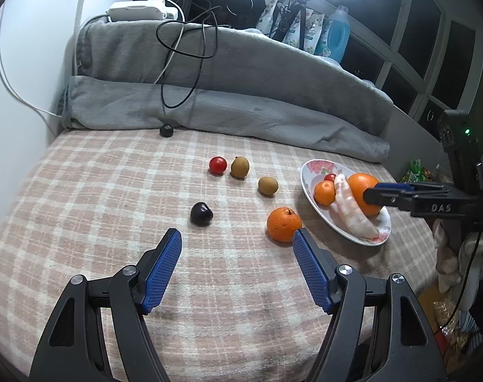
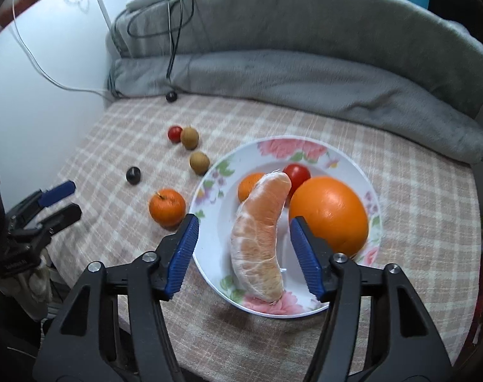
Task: Organize fruits
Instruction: 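Carry the pomelo segment onto the white plate and open the right tool, then move the right tool to the brown longan while the left tool approaches the dark plum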
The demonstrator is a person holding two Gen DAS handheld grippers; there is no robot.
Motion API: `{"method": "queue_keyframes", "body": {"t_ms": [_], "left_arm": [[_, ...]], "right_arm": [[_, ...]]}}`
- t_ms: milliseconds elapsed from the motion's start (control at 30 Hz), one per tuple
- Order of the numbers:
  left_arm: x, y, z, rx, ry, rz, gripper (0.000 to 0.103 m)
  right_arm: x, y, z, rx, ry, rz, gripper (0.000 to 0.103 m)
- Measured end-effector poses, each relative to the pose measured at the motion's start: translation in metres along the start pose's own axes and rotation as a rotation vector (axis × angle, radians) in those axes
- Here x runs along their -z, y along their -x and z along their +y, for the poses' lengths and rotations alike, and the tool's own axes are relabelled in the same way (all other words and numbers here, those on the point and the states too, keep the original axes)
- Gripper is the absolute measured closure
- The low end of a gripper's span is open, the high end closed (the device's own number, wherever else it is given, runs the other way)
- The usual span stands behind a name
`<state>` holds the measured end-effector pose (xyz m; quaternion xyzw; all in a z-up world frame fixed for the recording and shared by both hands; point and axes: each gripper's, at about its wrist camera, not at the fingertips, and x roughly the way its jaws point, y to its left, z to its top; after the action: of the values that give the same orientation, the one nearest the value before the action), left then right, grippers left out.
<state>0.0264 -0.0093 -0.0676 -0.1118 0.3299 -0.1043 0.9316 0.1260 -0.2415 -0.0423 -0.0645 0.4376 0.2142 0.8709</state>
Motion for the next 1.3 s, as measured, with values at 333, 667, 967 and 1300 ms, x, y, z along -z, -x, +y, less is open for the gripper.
{"method": "queue_keyframes", "body": {"t_ms": [333, 667, 967, 1300], "left_arm": [[0.001, 0.000, -0.001, -0.001, -0.001, 0.001, 0.031], [0.000, -0.007, 0.004, -0.007, 0.015, 0.015, 0.031], [-0.004, -0.018, 0.011, 0.000, 0.020, 0.028, 0.036], [-0.011, -0.034, 0.017, 0.007, -0.002, 0.057, 0.043]], "right_arm": [[-0.003, 0.011, 0.001, -0.024, -0.010, -0.051, 0.031], [-0.028, 0.006, 0.015, -0.059, 0.022, -0.070, 0.031], [-0.056, -0.009, 0.024, -0.119, 0.015, -0.043, 0.031], [-0.080, -0.044, 0.025, -0.212, -0.073, 0.041, 0.031]]}}
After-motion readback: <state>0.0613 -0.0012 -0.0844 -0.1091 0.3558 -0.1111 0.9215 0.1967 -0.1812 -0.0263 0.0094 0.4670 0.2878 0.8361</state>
